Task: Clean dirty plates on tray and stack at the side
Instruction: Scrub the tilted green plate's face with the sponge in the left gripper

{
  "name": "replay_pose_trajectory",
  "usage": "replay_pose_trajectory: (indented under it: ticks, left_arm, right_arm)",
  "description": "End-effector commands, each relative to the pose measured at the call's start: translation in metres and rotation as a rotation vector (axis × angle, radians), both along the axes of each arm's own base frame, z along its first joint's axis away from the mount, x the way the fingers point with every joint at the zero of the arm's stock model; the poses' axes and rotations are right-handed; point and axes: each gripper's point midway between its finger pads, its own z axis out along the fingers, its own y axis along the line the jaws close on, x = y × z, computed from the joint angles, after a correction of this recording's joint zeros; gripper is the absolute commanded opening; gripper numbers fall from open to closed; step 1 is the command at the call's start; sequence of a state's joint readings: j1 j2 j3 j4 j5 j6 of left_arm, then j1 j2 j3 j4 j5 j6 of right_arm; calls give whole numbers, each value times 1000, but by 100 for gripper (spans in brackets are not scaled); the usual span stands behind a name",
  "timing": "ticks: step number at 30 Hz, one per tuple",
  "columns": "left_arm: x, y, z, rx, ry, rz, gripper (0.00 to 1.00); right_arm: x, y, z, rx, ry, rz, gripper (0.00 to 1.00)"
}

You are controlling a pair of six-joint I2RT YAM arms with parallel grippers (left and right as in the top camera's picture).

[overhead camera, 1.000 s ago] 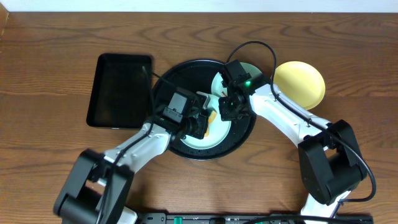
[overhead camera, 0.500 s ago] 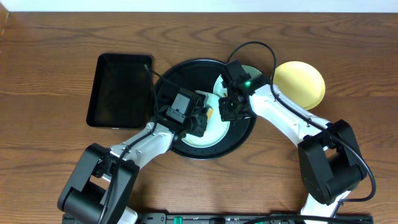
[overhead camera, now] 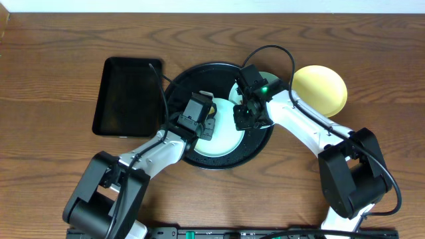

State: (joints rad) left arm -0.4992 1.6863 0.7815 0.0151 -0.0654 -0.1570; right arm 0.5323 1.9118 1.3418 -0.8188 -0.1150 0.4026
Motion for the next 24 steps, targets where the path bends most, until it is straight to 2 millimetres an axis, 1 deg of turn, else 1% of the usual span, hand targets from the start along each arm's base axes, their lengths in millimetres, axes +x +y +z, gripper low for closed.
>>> replay_pose_trajectory:
  ticks: [1,5,12,16,20,24]
  left_arm:
    - [8,23,-5,98,-35,77,8]
    - [10,25,-3,105,-47,84,8]
    - [20,45,5,195,-113,161,8]
    - [27,49,14,208,-163,193,7]
    - [36,50,38,185,-242,222,8]
    - [44,59,75,183,-351,287,7]
  right_arm:
    - [4,-6,11,7,-18,-27,1]
    - [4,-6,11,7,-18,-27,1]
    - [4,-6,11,7,-18,-27,1]
    - [4,-6,10,6,-17,-27,1]
    - [4,-6,10,6,-18,-24,1]
    - [4,-6,10,6,-18,-24,1]
